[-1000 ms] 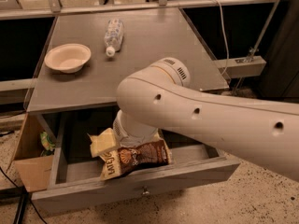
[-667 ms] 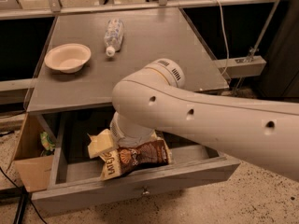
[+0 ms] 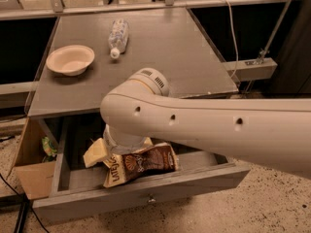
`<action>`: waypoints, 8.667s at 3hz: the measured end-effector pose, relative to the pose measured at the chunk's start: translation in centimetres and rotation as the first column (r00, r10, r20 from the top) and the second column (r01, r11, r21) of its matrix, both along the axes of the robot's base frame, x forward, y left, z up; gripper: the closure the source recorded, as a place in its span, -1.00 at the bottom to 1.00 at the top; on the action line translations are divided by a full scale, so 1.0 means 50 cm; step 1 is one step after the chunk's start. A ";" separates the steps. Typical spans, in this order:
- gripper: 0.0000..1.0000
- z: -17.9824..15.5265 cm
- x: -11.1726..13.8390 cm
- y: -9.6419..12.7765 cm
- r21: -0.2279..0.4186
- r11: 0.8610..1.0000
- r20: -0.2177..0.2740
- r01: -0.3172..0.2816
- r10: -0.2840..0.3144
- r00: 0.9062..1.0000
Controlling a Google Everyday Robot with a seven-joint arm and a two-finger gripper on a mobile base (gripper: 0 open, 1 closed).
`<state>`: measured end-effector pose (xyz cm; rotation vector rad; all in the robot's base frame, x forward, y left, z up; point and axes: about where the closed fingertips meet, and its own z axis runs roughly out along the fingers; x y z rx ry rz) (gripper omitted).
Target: Pick brown chip bag from top drawer and place on counter
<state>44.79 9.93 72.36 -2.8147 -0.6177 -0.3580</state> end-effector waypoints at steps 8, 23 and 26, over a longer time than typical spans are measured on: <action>0.47 -0.138 0.031 -0.019 -0.254 0.965 -0.004 0.058 -0.061 0.998; 1.00 0.350 -0.001 -0.172 0.643 0.755 -0.050 0.127 -0.125 0.991; 1.00 0.470 0.019 -0.172 0.699 0.690 -0.120 0.190 -0.148 0.982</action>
Offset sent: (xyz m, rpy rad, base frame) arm 0.0145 -0.0018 -0.0598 -0.1468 0.0407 -0.0678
